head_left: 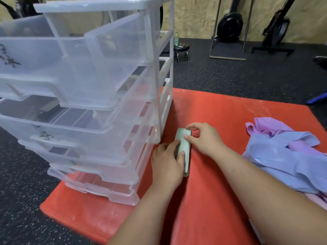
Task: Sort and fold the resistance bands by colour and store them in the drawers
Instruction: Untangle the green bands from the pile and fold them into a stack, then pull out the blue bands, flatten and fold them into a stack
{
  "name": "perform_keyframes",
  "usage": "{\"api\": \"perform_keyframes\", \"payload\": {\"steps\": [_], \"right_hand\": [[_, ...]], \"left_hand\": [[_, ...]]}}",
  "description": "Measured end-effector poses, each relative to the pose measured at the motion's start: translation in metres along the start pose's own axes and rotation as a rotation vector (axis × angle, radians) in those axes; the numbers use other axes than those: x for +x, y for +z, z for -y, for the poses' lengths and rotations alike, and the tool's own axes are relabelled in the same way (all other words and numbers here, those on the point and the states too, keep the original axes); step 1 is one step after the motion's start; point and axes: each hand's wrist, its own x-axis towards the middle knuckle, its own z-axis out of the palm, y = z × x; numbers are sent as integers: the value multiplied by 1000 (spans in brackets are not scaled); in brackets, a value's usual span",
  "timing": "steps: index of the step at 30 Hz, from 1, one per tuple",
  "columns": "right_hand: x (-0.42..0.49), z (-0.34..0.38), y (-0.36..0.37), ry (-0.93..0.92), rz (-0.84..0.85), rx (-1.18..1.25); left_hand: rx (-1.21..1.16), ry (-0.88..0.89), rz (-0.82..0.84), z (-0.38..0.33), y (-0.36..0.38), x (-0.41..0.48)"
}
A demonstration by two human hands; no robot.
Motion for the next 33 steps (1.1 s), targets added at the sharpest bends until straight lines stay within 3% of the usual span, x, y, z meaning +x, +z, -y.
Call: {"api": "perform_keyframes", "payload": {"steps": [9,22,27,29,33], "right_hand": [[-22,14,-25,-10,80,-45],[-191,-39,-81,-74,84,-447],[-255,-58,-93,-27,-1,-394],[-286,-70,-97,-21,-93,-254],[-320,-92,-107,5,-280,-230]], "left_hand": [[-3,32,94,-8,-17,-14],[203,403,100,-40,-39,-87],[226,531,230,-62,-22,-127],[249,574,306,-67,-15,-140],[271,618,387,-69,-1,-153]]}}
